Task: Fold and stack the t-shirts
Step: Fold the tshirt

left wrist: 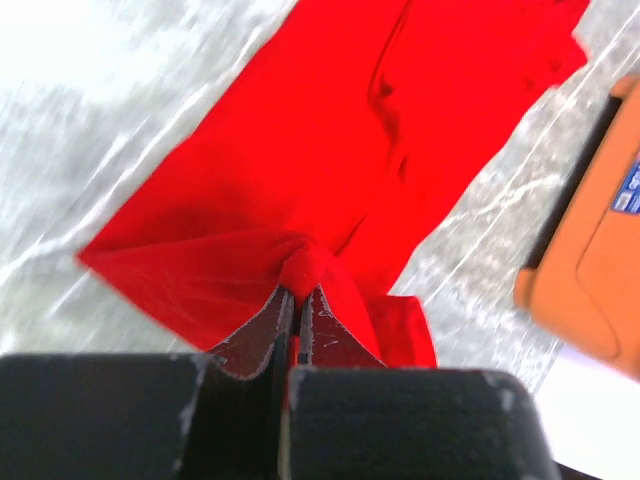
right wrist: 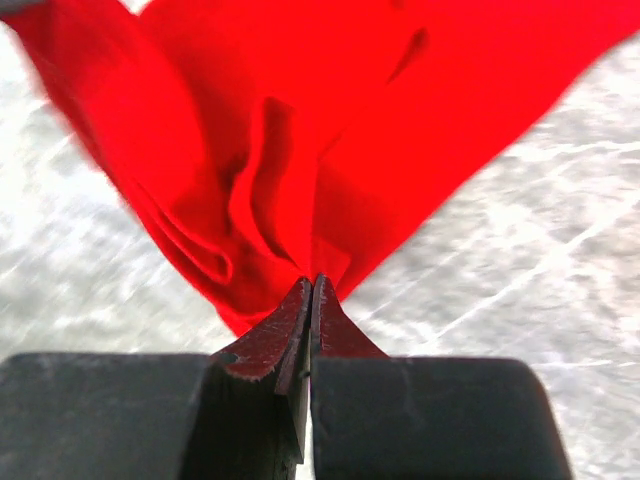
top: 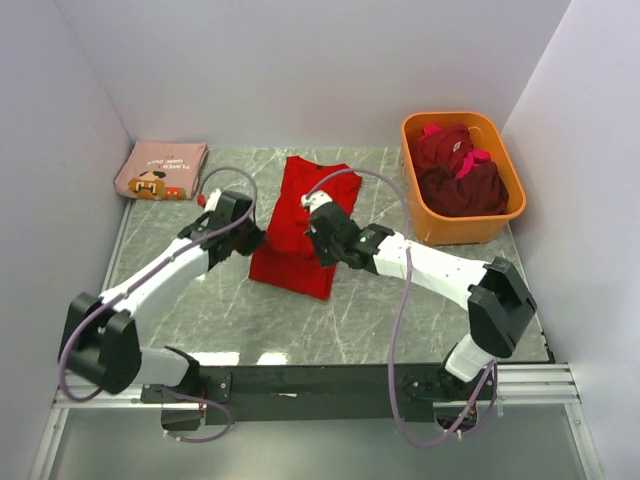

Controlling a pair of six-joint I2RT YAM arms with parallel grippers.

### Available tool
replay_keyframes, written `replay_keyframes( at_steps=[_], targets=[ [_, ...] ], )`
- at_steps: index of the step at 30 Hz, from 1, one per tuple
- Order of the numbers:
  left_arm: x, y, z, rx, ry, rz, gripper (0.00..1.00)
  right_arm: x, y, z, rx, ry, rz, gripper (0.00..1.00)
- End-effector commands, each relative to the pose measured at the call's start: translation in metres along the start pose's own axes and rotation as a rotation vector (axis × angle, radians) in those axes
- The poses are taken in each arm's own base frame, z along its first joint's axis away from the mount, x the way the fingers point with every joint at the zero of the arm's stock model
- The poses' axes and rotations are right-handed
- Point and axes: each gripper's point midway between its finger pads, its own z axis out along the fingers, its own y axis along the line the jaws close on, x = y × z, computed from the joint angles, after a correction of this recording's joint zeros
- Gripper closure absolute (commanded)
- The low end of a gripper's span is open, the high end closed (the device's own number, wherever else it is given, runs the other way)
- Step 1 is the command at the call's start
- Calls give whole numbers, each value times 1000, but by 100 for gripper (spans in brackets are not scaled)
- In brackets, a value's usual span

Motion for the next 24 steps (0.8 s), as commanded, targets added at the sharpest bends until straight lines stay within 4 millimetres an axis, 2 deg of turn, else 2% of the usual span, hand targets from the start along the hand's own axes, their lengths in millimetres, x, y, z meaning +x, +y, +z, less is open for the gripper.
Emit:
replay_keyframes(
  at_steps=[1, 5, 9, 12, 13, 16, 24],
  targets=[
    [-30, -29, 12, 53, -75, 34, 99, -19, -20, 9, 34, -22, 23, 100],
    [-41, -52, 24, 106, -72, 49, 99, -29, -29, 21, 16, -26, 53, 100],
    [-35, -67, 39, 137, -7, 77, 99, -33, -42, 31, 32, -22, 83, 100],
    [-29, -69, 56, 138, 40, 85, 99, -34, -52, 39, 51, -14, 104, 100],
    [-24, -64, 66, 117, 70, 86, 99, -32, -54, 42, 55, -5, 111, 100],
    [-19, -65, 77, 120, 111, 93, 99, -32, -63, 48, 63, -7, 143, 100],
    [-25, -64, 96, 90, 98, 94, 99, -36, -84, 63, 85, 2, 179, 100]
  ],
)
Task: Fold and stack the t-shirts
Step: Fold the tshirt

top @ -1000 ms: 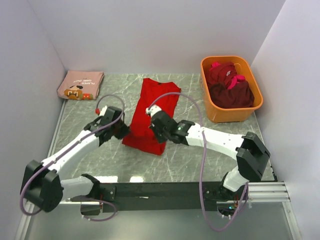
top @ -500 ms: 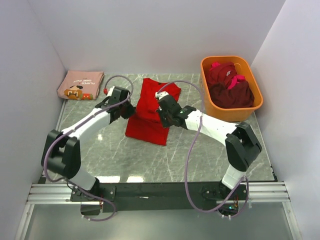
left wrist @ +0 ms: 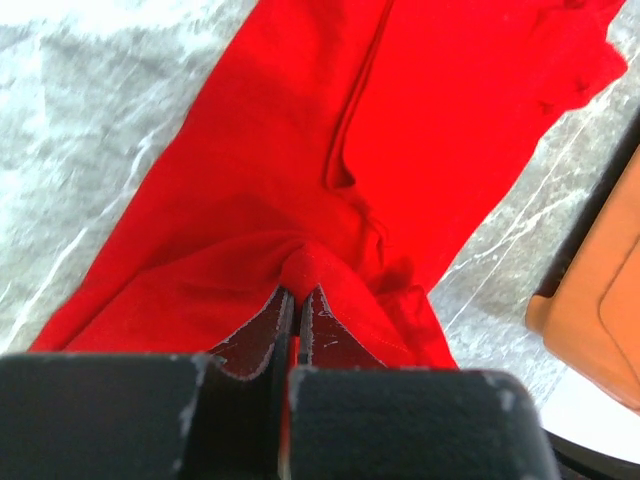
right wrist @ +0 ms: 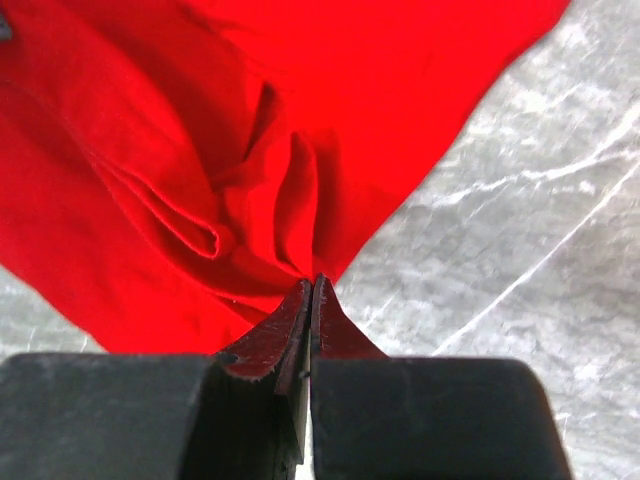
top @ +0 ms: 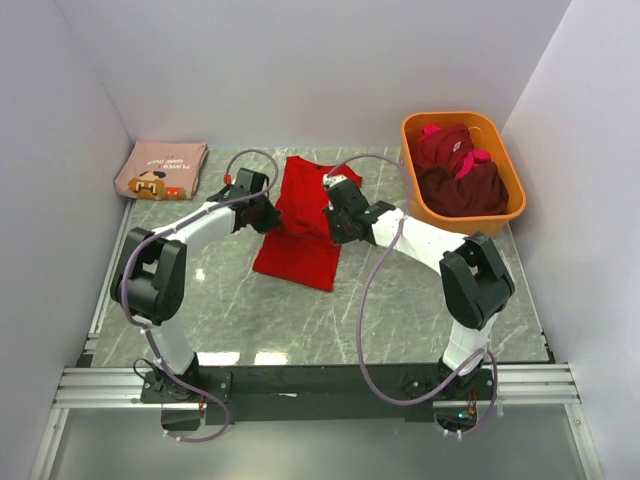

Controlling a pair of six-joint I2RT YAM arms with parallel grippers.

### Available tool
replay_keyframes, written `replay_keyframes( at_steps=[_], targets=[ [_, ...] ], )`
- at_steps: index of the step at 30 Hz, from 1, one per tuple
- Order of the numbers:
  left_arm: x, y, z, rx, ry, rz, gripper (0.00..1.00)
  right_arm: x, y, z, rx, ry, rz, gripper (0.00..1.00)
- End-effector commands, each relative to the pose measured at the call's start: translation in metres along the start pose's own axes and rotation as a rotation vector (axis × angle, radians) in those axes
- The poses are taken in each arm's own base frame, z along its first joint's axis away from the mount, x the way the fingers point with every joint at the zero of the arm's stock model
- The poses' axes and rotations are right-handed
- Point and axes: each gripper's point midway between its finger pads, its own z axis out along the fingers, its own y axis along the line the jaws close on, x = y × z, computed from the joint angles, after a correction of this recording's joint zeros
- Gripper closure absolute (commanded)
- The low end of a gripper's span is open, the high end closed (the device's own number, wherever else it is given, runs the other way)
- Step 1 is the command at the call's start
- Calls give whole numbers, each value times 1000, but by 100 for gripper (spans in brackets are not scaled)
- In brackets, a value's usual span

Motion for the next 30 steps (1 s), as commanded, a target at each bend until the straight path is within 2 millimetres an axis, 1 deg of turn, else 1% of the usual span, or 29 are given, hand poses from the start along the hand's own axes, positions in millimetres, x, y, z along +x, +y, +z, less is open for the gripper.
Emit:
replay_keyframes(
  at_steps=[1, 3, 4, 5, 6, 7, 8, 9, 10, 11, 12, 13, 14, 15, 16, 17, 18, 19, 20, 21, 22, 23, 24, 25, 26, 27, 28, 29, 30],
  targets=[
    [-23, -25, -2, 61, -45, 27, 99, -33, -2, 6, -3, -69, 37, 100],
    [-24, -26, 1, 62, -36, 39, 94, -32, -9, 13, 27, -57, 54, 100],
    [-25, -28, 4, 66, -32, 46, 91, -37, -11, 13, 38, -66, 66, 93],
    [-26, -30, 5, 72, -30, 57, 78, -37, -13, 15, 49, -60, 69, 87],
    [-25, -32, 5, 77, -17, 76, 70, -36, -18, 19, 71, -53, 75, 74],
    [-27, -33, 6, 68, -12, 79, 52, -42, -18, 19, 75, -60, 80, 70],
    [-29, -35, 6, 69, -16, 85, 43, -42, -20, 20, 86, -54, 83, 63],
    [-30, -35, 5, 67, -23, 91, 32, -43, -23, 21, 107, -54, 99, 52],
    [-33, -36, 1, 72, -33, 91, 4, -47, -26, 19, 118, -62, 108, 49],
    [-35, -36, -2, 73, -39, 95, 1, -46, -26, 19, 124, -59, 111, 46],
    [-39, -37, -9, 77, -60, 95, 1, -49, -26, 14, 127, -72, 125, 41],
    [-37, -32, -11, 66, -62, 97, 1, -44, -28, 13, 131, -64, 128, 39],
    [-38, -28, -14, 58, -68, 96, 0, -45, -25, 10, 119, -75, 128, 38],
    [-41, -29, -24, 61, -90, 91, 1, -42, -25, 5, 106, -79, 135, 29],
    [-35, -18, -24, 41, -81, 90, 1, -40, -19, 2, 73, -76, 135, 29],
    [-33, -13, -27, 35, -81, 89, 1, -41, -13, 0, 40, -91, 140, 29],
    [-32, -12, -36, 44, -90, 84, 1, -36, -9, -3, 12, -90, 144, 28],
    [-21, 5, -35, 16, -70, 80, 1, -36, 2, -4, -55, -89, 150, 28],
    [-17, 11, -38, 8, -64, 75, 1, -35, 10, -5, -99, -87, 153, 28],
    [-15, 13, -46, 15, -69, 66, 1, -33, 18, -6, -143, -81, 157, 27],
    [-4, 30, -44, -15, -48, 62, 1, -33, 27, -7, -186, -75, 161, 25],
    [0, 36, -47, -23, -43, 58, 1, -32, 38, -9, -244, -65, 157, 25],
    [3, 39, -55, -16, -48, 53, 1, -28, 46, -10, -271, -58, 150, 24],
    [8, 55, -55, -55, -54, 49, 0, -30, 51, -10, -295, -68, 146, 24],
    [10, 62, -57, -66, -59, 42, 1, -24, 57, -6, -330, -46, 140, 23],
    [10, 62, -65, -51, -72, 42, 1, -28, 58, -4, -329, -47, 144, 23],
    [18, 74, -64, -72, -60, 38, 1, -25, 55, 1, -308, -27, 152, 23],
    [20, 77, -67, -72, -60, 36, 1, -20, 50, 14, -267, -8, 158, 23],
    [20, 78, -70, -69, -64, 36, 0, -27, 49, 17, -254, -15, 164, 23]
  ],
)
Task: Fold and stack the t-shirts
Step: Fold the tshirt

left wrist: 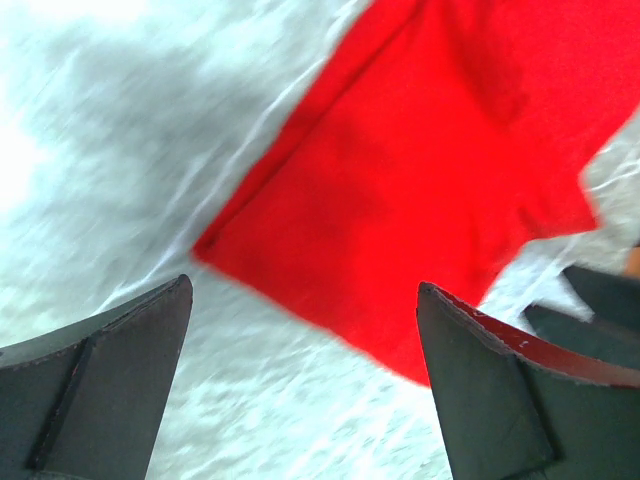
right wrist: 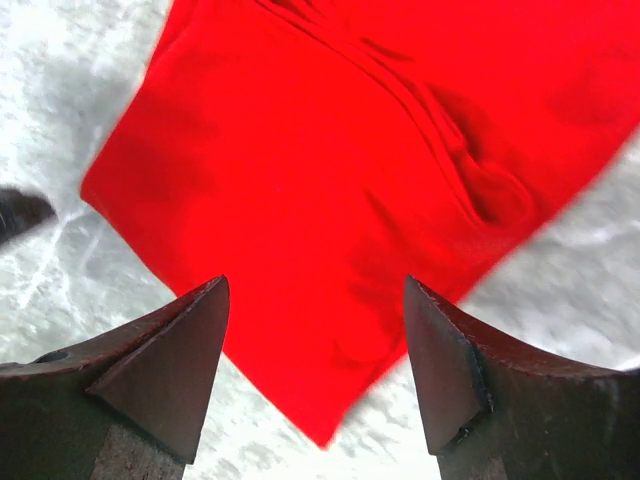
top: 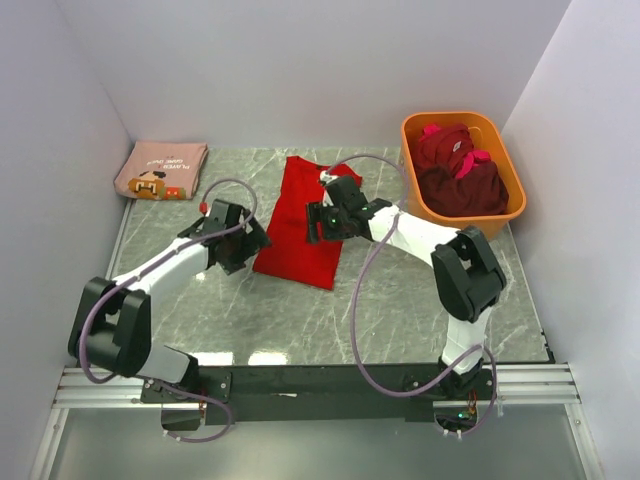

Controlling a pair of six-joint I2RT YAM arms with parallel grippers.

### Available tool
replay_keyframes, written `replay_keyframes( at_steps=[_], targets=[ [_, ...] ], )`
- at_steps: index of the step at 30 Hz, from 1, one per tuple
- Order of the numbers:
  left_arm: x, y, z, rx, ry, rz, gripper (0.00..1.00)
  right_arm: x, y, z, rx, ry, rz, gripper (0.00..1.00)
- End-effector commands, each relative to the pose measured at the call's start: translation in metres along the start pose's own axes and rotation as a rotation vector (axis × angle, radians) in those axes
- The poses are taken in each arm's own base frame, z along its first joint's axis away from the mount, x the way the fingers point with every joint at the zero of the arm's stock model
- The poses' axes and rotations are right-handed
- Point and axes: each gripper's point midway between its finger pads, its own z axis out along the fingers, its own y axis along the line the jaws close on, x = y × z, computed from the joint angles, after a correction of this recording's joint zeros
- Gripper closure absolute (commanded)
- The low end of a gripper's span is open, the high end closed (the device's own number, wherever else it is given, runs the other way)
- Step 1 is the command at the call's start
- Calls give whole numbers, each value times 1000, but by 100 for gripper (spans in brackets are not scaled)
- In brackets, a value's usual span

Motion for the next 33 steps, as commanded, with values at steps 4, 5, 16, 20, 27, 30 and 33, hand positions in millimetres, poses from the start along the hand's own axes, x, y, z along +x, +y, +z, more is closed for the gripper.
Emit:
replay_keyframes(
  at_steps=[4, 5, 16, 20, 27, 30, 33],
  targets=[
    [8, 17, -9, -17, -13, -15, 1, -24, -18, 35, 80, -13, 53, 23],
    [10, 19, -8, -17, -7, -15, 1, -22, -31, 44, 105, 3, 59, 23],
    [19, 23, 9, -6, 25, -9, 1, -56, -14, 3, 44, -96, -87, 23],
    [21, 20, 19, 1, 47, 1, 11, -44, 3, -36, -4, -131, -128, 22],
    [32, 29, 34, -33, 89, -1, 49, 23, 7, -49, -35, -56, -104, 22],
    [32, 37, 41, -72, 86, -2, 55, 47, 16, -51, -47, -21, -186, 23],
    [33, 40, 49, -92, 94, -9, 60, 74, 25, -47, -6, 26, -326, 24]
  ],
)
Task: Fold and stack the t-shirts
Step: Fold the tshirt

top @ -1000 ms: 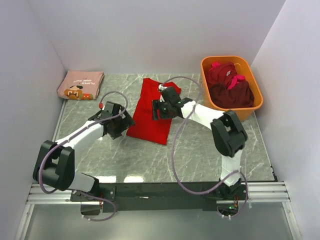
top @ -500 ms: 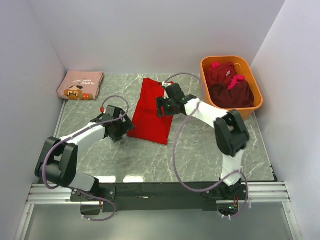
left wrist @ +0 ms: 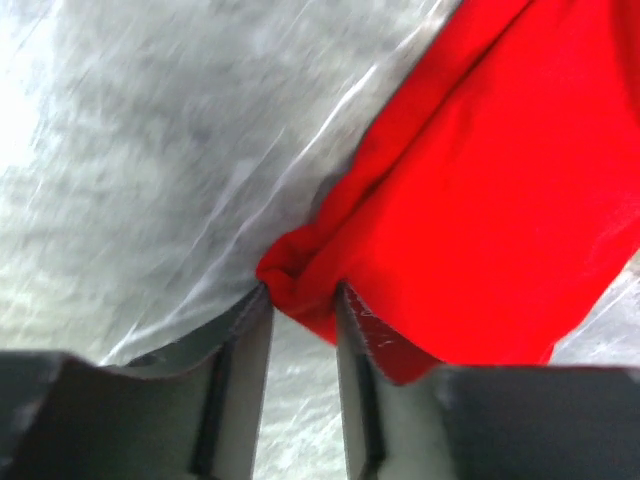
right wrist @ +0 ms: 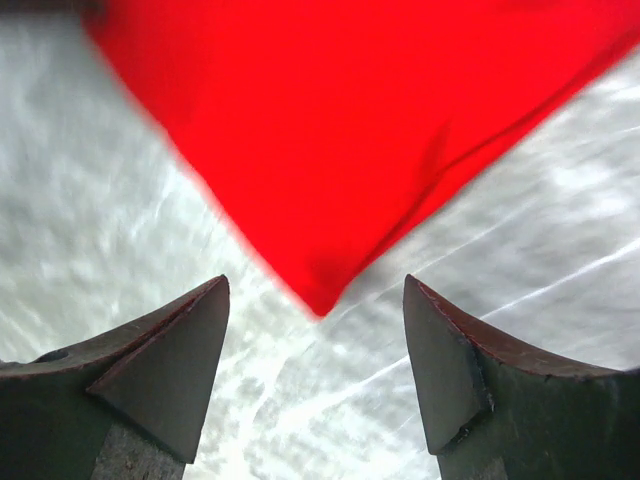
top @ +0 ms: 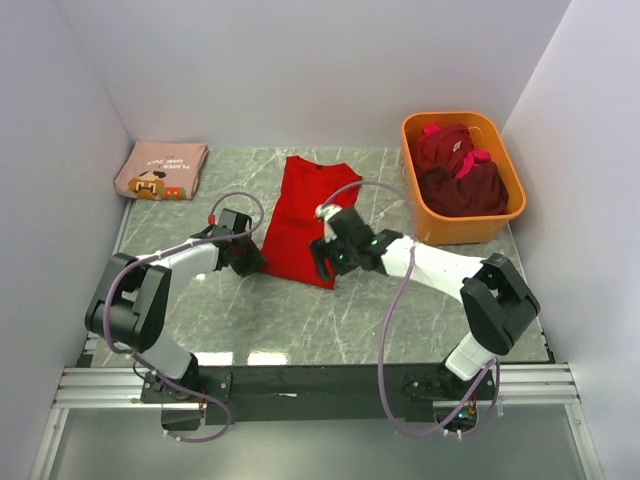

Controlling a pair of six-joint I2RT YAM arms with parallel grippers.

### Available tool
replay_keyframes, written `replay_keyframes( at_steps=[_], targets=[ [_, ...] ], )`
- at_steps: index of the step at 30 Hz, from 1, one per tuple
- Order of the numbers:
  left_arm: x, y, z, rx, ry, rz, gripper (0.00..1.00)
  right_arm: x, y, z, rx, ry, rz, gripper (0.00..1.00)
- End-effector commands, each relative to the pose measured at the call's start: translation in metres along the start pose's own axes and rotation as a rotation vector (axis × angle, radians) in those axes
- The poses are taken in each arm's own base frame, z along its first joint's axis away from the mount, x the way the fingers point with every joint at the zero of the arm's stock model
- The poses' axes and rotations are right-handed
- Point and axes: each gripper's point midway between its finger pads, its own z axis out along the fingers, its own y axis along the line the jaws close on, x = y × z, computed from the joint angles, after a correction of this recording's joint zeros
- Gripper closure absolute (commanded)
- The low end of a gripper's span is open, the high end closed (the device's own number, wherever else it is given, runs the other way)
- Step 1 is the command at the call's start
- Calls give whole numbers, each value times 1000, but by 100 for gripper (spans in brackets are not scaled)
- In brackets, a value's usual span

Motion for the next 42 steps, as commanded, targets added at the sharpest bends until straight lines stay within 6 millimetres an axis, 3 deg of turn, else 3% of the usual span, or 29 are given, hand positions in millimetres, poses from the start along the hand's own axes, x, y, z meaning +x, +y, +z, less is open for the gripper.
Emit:
replay_keyframes(
  at_steps=[1, 3, 7, 11, 15, 21, 23, 24, 25, 26, 29, 33, 36, 40, 42],
  targets=[
    [-3, 2, 11, -23, 2, 3, 64, 12, 18, -3, 25, 6, -166, 24],
    [-3, 3, 15, -32, 5, 2, 68, 21, 23, 4, 45, 30, -215, 24],
    [-3, 8, 17, -57, 5, 6, 99, 25, 21, 17, 67, 67, -205, 25],
    [-4, 6, 13, -41, -7, 6, 99, 38, 16, 28, 89, 129, -239, 33],
    [-1, 10, 11, -44, -7, 3, 99, 53, 14, 34, 98, 159, -272, 34],
    [2, 14, 8, -56, 4, 1, 99, 58, 10, 48, 127, 176, -260, 44],
    [0, 18, 6, -72, -13, -1, 99, 59, 11, 49, 126, 177, -258, 59],
    [0, 19, 5, -76, -22, -1, 99, 59, 12, 49, 125, 175, -254, 71],
    [-2, 21, 4, -82, -30, -4, 99, 61, 11, 48, 132, 185, -250, 89],
    [-2, 23, 0, -88, -33, -2, 99, 61, 12, 47, 140, 185, -237, 94],
    [-4, 29, -12, -103, -64, -10, 99, 69, 24, 37, 118, 193, -246, 100],
    [-4, 51, -37, -154, -129, -33, 99, 80, 65, 20, -15, 196, -244, 100],
    [-4, 66, -62, -183, -182, -53, 99, 88, 107, -3, -186, 209, -241, 100],
    [-2, 78, -96, -181, -234, -100, 99, 78, 153, -47, -410, 188, -199, 100],
    [-11, 70, -117, -118, -297, -121, 99, 73, 163, -60, -465, 181, -190, 100]
  ],
)
